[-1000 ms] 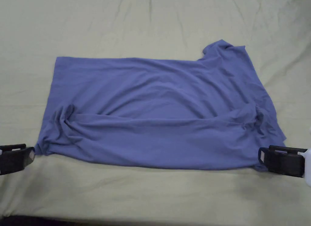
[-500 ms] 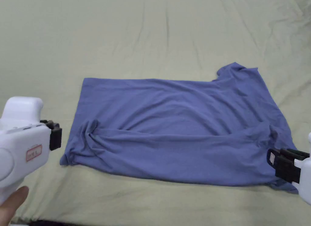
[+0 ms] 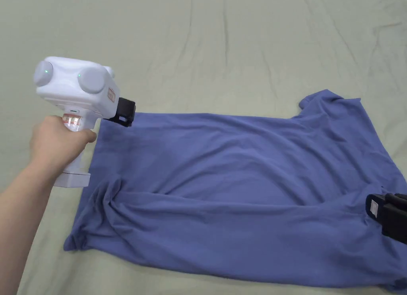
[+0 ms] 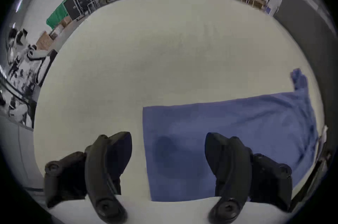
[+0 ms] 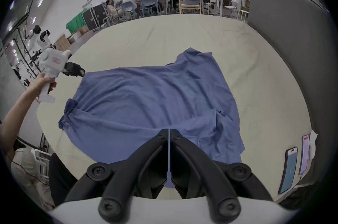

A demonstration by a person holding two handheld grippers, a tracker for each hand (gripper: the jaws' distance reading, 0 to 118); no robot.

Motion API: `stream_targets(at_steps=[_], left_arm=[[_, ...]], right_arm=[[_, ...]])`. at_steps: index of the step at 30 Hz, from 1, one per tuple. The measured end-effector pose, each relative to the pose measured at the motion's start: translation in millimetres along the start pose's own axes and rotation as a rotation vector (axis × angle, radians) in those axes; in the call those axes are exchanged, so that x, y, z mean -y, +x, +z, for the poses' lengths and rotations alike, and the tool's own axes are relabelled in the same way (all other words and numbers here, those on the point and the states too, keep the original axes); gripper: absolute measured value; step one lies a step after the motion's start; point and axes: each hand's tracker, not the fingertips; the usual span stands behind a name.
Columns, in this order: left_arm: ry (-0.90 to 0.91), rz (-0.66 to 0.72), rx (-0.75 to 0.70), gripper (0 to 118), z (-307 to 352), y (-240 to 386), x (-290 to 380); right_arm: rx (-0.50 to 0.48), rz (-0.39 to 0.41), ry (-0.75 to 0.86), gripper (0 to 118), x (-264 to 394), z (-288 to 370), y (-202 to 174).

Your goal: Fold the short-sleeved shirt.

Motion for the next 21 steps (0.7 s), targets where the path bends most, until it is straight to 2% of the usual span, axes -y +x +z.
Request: stream_targets(at_steps=[5, 6, 7, 8, 9, 10, 11, 12, 15, 18, 19, 20, 21], left_arm=[[0.02, 0.107, 0.041, 91, -31, -10, -9], [0.002, 0.131, 0.102, 91, -40, -12, -6], [0.011, 0.133, 0.156, 86, -42, -12, 1], [0.045, 0.118, 0.089, 77, -39, -10, 6], [0.067, 0.097, 0.09, 73, -35, -9, 9], [0.072, 0.059, 0.086, 55, -22, -2, 12], [0.091, 0.011, 0.06, 27, -14, -1, 14], [0.092, 0.006, 0.095, 3, -6, 0, 16], [0.15, -0.091, 0.029, 3, 37, 19, 24], [0.206, -0.116, 0.055, 3, 73, 22, 22], [0.224, -0.117, 0.069, 3, 86, 24, 24], [0.25, -0.126, 0.074, 3, 97, 26, 26], [0.267, -0.142, 0.065, 3, 107, 29, 29]], right_arm=[[0.003, -0.002, -0.043, 4, -2, -20, 6], [0.003, -0.002, -0.052, 4, -2, -25, 7], [0.006, -0.005, -0.055, 4, -1, -29, 8], [0.005, -0.009, -0.059, 4, 1, -32, 9], [0.003, -0.017, -0.063, 4, 2, -35, 10], [0.002, -0.023, -0.067, 4, 3, -38, 11], [-0.004, -0.026, -0.074, 4, 3, -42, 13], [-0.004, -0.03, -0.08, 4, 2, -45, 14], [-0.016, -0.03, -0.07, 4, -8, -46, 19], [-0.055, -0.057, -0.024, 4, -37, -42, 31], [-0.072, -0.079, -0.009, 16, -50, -43, 37], [-0.083, -0.099, -0.009, 58, -63, -46, 44], [-0.082, -0.102, -0.014, 118, -82, -50, 50]])
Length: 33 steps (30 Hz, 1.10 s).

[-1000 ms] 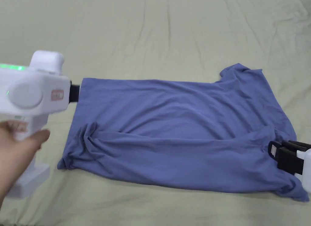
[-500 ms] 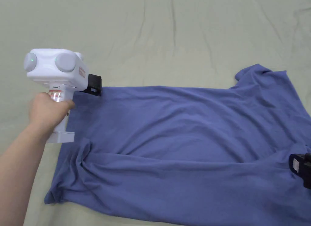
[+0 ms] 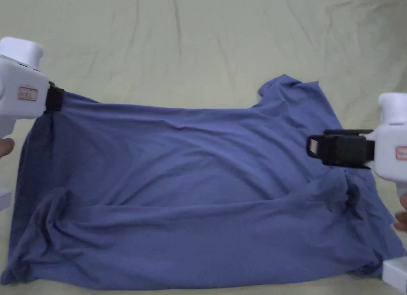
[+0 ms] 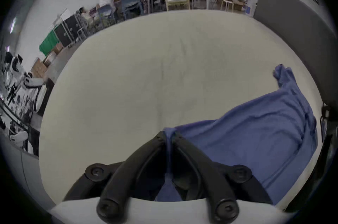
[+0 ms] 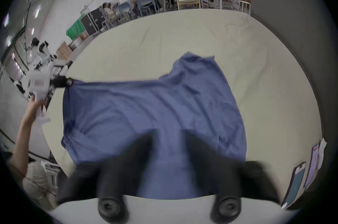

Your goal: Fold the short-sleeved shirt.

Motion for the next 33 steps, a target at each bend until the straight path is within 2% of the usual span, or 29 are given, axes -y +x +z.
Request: stream_targets(at_steps=[1, 2, 3, 5, 7, 9, 11, 12, 14, 15, 16, 17, 18, 19, 20, 21, 24, 25, 27, 31, 33], left_arm=[[0.009, -0.012, -0.011, 3, 0, -2, -6], [0.014, -0.017, -0.012, 3, 5, -2, -6], [0.018, -0.01, -0.011, 3, 9, -1, -7], [0.028, 0.008, -0.004, 3, 10, -1, -1], [0.004, 0.035, 0.006, 3, 4, -2, 0], [-0.019, 0.04, 0.009, 3, -5, -4, -1], [-0.03, 0.037, 0.008, 3, -11, -2, -2], [-0.035, 0.036, 0.009, 3, -14, -2, -3], [-0.038, 0.033, 0.011, 3, -23, -8, -5], [-0.043, 0.027, 0.011, 3, -26, -9, -6], [-0.047, 0.021, 0.009, 3, -28, -9, -6], [-0.051, 0.013, 0.005, 3, -27, -7, -5], [-0.056, 0.009, 0.003, 3, -28, -8, -5], [-0.057, 0.005, 0.002, 3, -28, -9, -5], [-0.057, 0.006, 0.003, 3, -27, -12, -5], [-0.053, 0.009, 0.005, 3, -19, -6, -2], [-0.046, 0.022, 0.01, 3, -10, -13, -1], [-0.044, 0.024, 0.01, 3, 3, -5, 3], [-0.04, 0.024, 0.006, 3, 15, -9, 8], [-0.028, 0.018, 0.0, 3, 34, -36, 29], [-0.037, -0.007, -0.017, 3, 61, -18, 49]], right_arm=[[0.001, -0.006, -0.018, 116, -17, -17, 9], [0.034, -0.015, 0.1, 116, -28, -21, 19], [0.018, -0.078, 0.048, 118, -41, -40, 33], [0.094, -0.173, -0.073, 118, -68, -79, 69], [0.167, -0.215, -0.151, 118, -80, -116, 93], [0.217, -0.237, -0.245, 118, -88, -146, 100], [0.289, -0.21, -0.287, 118, -87, -165, 106], [0.374, -0.271, -0.267, 112, -72, -145, 79], [0.379, -0.228, -0.33, 93, -64, -152, 70], [0.33, -0.241, -0.353, 88, -67, -164, 81], [0.33, -0.247, -0.367, 87, -80, -179, 104], [0.316, -0.221, -0.373, 80, -86, -180, 109], [0.331, -0.151, -0.377, 58, -90, -179, 112], [0.34, -0.094, -0.356, 31, -95, -177, 116], [0.381, -0.072, -0.273, 2, -75, -152, 85], [0.394, -0.082, -0.258, 2, -71, -148, 83], [0.358, -0.018, -0.239, 2, -73, -128, 80], [0.293, -0.059, -0.211, 2, -72, -117, 80], [0.259, -0.072, -0.132, 2, -66, -90, 75], [0.203, -0.025, -0.026, 2, -44, -22, 67], [0.204, -0.009, -0.005, 2, -20, 12, 58]])
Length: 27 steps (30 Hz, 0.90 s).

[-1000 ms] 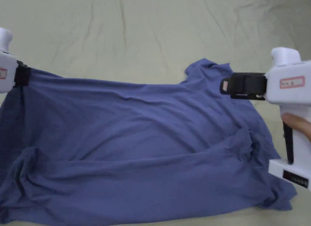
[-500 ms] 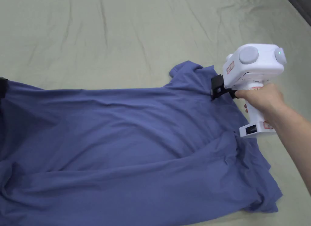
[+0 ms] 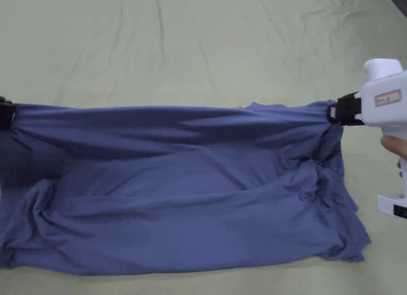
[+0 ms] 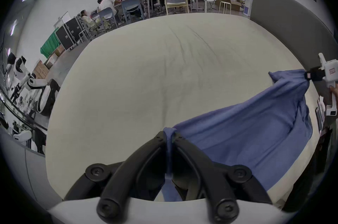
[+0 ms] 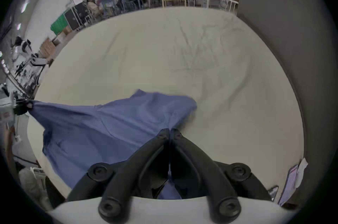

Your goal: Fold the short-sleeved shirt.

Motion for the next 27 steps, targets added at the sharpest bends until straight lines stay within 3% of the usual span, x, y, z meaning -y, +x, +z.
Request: stream_targets(at_steps=[5, 10, 20, 22, 23, 24, 25, 27], left_arm=[[-0.074, -0.009, -0.011, 3, 36, 20, 68], [-0.195, 0.04, 0.025, 3, 21, 31, 127], [-0.262, 0.062, 0.008, 3, -11, 34, 161], [-0.284, 0.096, -0.064, 50, -12, 32, 157], [-0.279, 0.089, -0.075, 65, -9, 30, 157], [-0.258, 0.096, -0.05, 66, 4, 26, 157], [-0.216, 0.131, -0.023, 66, 14, 23, 156], [-0.128, 0.169, -0.027, 66, 42, 22, 152]], right_arm=[[-0.024, -0.001, 0.01, 2, 77, 55, 5], [-0.047, -0.058, -0.141, 2, 152, 58, 17], [-0.033, -0.116, -0.228, 4, 178, 23, 18], [-0.015, -0.106, -0.235, 56, 175, 23, 14], [-0.009, -0.095, -0.237, 78, 175, 25, 9], [-0.003, -0.08, -0.226, 93, 176, 31, 5], [0.005, -0.076, -0.205, 99, 176, 40, 1], [0.033, -0.067, -0.138, 99, 171, 65, -10]])
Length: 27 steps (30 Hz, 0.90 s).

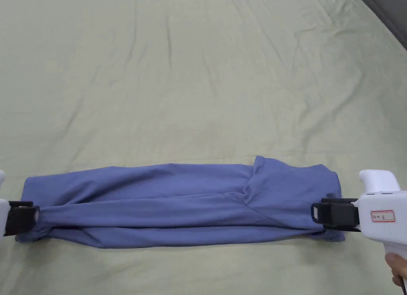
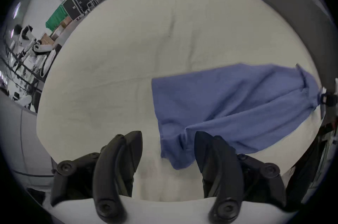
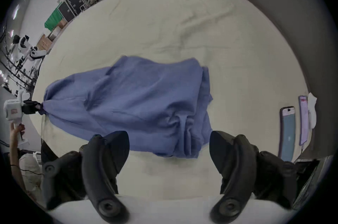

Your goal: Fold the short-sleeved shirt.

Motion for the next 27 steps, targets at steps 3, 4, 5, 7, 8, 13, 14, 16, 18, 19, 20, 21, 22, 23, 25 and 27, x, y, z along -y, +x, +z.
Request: stream_targets(at_steps=[3, 4, 5, 7, 8, 13, 14, 16, 18, 19, 20, 21, 22, 23, 25, 27], left_arm=[[0.16, -0.004, -0.073, 66, 45, 0, -2], [0.214, 0.003, -0.088, 66, 60, 2, -3], [0.267, -0.001, -0.08, 66, 75, 6, 0], [0.34, -0.001, -0.083, 70, 98, 10, -2], [0.333, -0.008, -0.084, 70, 105, 12, -2], [0.406, -0.015, -0.025, 0, 132, 35, 9], [0.346, 0.001, 0.006, 0, 128, 32, 7], [0.316, 0.048, 0.098, 0, 117, 23, 9], [0.259, 0.125, 0.247, 0, 94, -12, 10], [0.218, 0.172, 0.359, 0, 82, -28, 12], [0.198, 0.223, 0.405, 0, 72, -41, 14], [0.179, 0.273, 0.46, 0, 60, -64, 19], [0.15, 0.321, 0.533, 0, 45, -82, 22], [0.132, 0.368, 0.6, 1, 32, -97, 25], [0.043, 0.508, 0.757, 75, 5, -123, 34], [0.021, 0.587, 0.846, 94, -27, -143, 44]], right_arm=[[0.012, 0.027, 0.142, 99, -3, 38, -19], [0.018, 0.028, 0.189, 99, -4, 49, -24], [0.021, 0.03, 0.232, 99, -6, 58, -31], [0.014, 0.05, 0.3, 99, -8, 70, -41], [0.011, 0.079, 0.32, 99, -10, 78, -49], [-0.068, 0.136, 0.307, 2, -6, 78, -67], [-0.106, 0.14, 0.28, 2, -6, 76, -68], [-0.117, 0.125, 0.309, 2, -2, 75, -75], [-0.147, 0.115, 0.275, 2, -2, 73, -77], [-0.15, 0.111, 0.277, 2, -1, 71, -79], [-0.164, 0.116, 0.266, 2, 0, 68, -81], [-0.176, 0.114, 0.249, 2, 0, 65, -84], [-0.185, 0.112, 0.236, 2, 1, 63, -87], [-0.19, 0.116, 0.227, 2, 1, 60, -90], [-0.195, 0.131, 0.194, 2, 2, 51, -99], [-0.196, 0.133, 0.171, 2, 2, 43, -109]])
